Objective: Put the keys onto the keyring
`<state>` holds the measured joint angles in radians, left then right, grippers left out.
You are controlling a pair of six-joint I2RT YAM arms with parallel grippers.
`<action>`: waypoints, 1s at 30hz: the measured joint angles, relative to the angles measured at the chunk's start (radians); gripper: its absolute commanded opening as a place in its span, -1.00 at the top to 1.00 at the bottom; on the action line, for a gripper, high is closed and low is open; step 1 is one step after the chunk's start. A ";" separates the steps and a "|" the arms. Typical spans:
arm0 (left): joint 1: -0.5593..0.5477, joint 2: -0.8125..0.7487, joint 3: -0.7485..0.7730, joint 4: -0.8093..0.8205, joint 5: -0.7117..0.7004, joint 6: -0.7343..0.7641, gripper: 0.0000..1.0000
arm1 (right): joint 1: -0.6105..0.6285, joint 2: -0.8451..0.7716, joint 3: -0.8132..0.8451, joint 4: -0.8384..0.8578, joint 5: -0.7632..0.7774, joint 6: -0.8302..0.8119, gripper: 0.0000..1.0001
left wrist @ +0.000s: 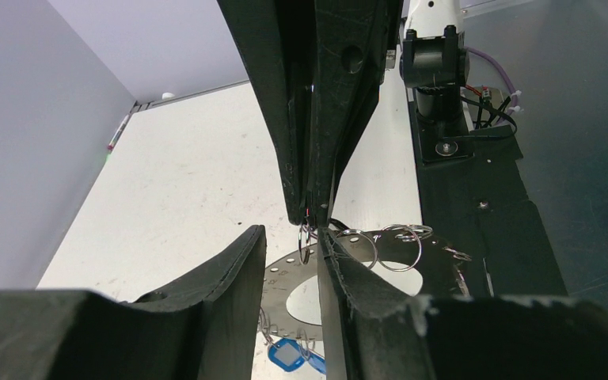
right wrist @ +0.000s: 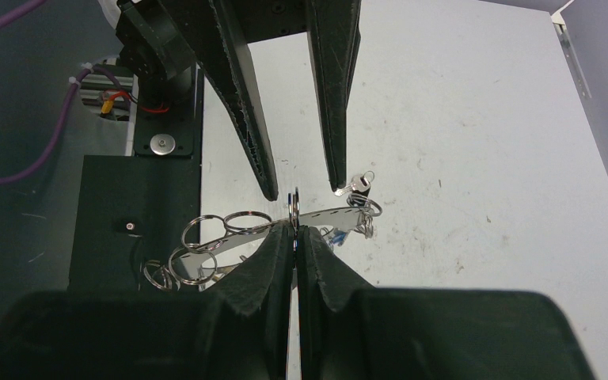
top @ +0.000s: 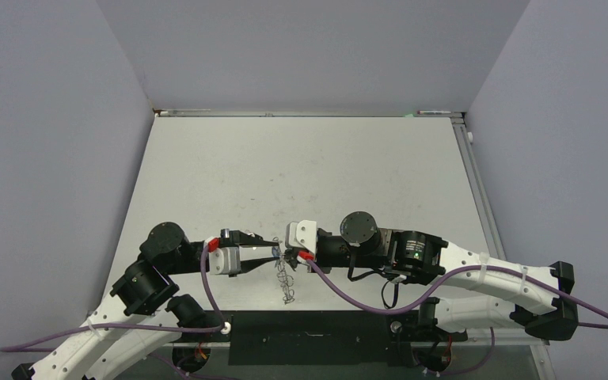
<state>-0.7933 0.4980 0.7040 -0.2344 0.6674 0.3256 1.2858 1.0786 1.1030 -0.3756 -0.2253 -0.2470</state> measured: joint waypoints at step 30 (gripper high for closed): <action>0.000 0.020 0.000 0.006 0.011 -0.008 0.35 | 0.005 0.025 0.000 0.022 -0.007 0.000 0.90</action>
<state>-0.7933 0.5179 0.7036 -0.2287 0.6785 0.3176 1.2911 1.1038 1.1030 -0.3538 -0.2321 -0.2474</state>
